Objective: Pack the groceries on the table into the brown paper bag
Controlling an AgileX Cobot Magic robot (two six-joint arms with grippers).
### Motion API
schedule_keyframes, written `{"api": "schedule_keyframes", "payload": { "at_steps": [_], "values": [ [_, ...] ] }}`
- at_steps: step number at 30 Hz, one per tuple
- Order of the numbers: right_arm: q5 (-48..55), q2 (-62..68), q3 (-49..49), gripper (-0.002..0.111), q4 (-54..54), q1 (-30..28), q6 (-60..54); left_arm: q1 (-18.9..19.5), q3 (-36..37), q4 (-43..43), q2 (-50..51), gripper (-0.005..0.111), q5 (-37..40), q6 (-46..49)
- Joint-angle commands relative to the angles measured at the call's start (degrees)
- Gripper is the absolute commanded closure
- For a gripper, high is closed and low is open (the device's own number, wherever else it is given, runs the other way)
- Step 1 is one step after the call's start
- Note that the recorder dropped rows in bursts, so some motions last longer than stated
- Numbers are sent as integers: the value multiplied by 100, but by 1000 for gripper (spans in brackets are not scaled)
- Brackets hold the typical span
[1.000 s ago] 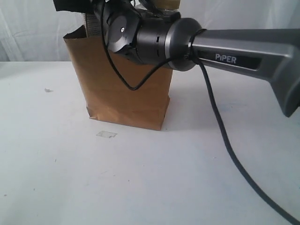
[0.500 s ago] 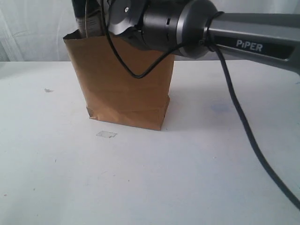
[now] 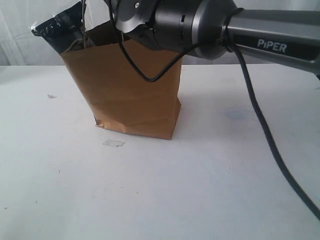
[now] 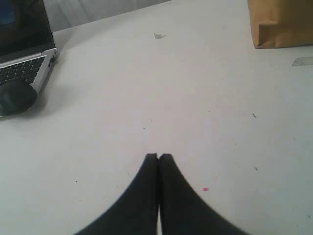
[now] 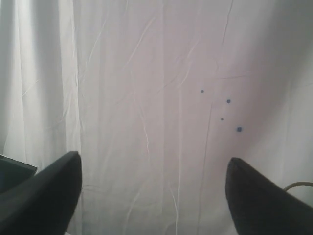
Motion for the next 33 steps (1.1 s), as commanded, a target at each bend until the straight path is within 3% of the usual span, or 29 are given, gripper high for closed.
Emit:
{"api": "schedule_keyframes", "payload": {
  "at_steps": [1,4,8,11,16,17,20,24,27,29,32,33],
  "values": [
    [5,-46,-21,34,-21,11,7,-45,20,-15,-24,107,-14,-3],
    [153,-141,-21,36,-21,59,7,-45,20,-15,-24,107,-14,-3],
    [1059,-483,-21,48,-21,167,-103,-45,20,-15,-24,107,-14,-3],
    [2286,-868,-21,65,-21,187,-440,-45,20,-15,-24,107,-14,-3],
    [4397,-1473,-21,108,-365,37,-381,-45,20,-15,-24,107,-14,-3],
    [4733,-1586,-21,108,-629,-23,-172,-45,20,-15,-24,107,-14,-3],
    [5531,-1912,-21,108,-2014,-257,1328,-45,20,-15,-24,107,-14,-3],
    [7065,-2289,-21,108,-5219,-500,3796,-45,20,-15,-24,107,-14,-3],
    [7566,-2810,379,108,-6795,-584,4649,-45,20,-15,-24,107,-14,-3],
    [7370,-3609,1132,108,-7726,-819,5590,-45,20,-15,-24,107,-14,-3],
    [7414,-4819,2887,108,-9747,-2007,7700,-45,20,-15,-24,107,-14,-3],
    [7487,-5061,3247,108,-9946,-2287,7946,-45,20,-15,-24,107,-14,-3]
  ]
}}
